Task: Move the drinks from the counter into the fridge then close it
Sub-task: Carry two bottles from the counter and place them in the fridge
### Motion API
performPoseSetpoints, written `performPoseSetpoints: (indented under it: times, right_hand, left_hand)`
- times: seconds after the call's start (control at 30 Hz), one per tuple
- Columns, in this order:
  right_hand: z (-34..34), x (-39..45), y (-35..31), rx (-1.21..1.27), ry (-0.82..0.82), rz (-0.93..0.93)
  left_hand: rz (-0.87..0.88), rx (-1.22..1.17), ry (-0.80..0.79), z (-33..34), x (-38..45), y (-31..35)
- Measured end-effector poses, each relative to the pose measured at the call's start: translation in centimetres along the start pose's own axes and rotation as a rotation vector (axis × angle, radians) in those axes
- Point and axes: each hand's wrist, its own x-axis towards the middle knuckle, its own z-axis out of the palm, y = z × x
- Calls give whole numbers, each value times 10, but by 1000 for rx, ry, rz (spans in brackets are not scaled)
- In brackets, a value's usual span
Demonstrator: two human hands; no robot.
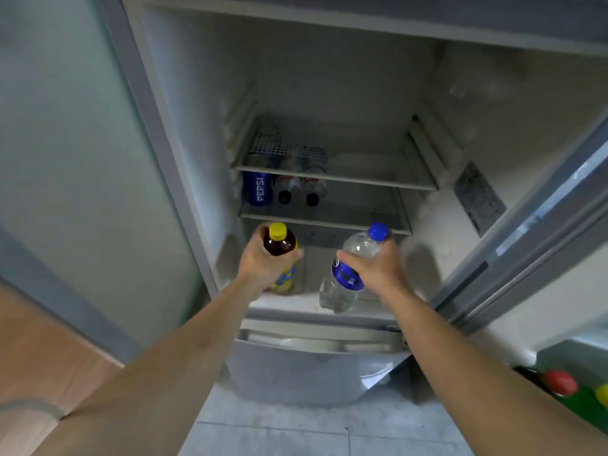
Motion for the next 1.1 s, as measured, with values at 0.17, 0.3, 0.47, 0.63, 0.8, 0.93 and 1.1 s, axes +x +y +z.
performPoseSetpoints:
  times: [0.17,0.3,0.47,0.63,0.8,0.93,1.1]
  right_hand:
    - [-14,14,-33,-160,-140,32]
    - [-24,11,-61,-526,-282,57]
    - [-56,-8,-41,-234,-406,343]
    - [-64,-71,8,378,-402,555]
    - [-33,-112,34,664,-332,751]
    - [-2,-127,45,796,-390,931]
    - [-2,-126,54,1047,-305,880]
  left_hand:
    - [-81,42,-58,-13,14,7]
    - [-79,77,-85,-29,-5,8]
    - [-160,-92,-11,-57,-48,-35]
    - [-514,-667,-123,-63,-93,-91]
    - [-635,-629,-247,-33,-111,-95]
    - [-703,-768,-274,-18,-113,-77]
    - [-710,-916,-338,-9,-123,-52]
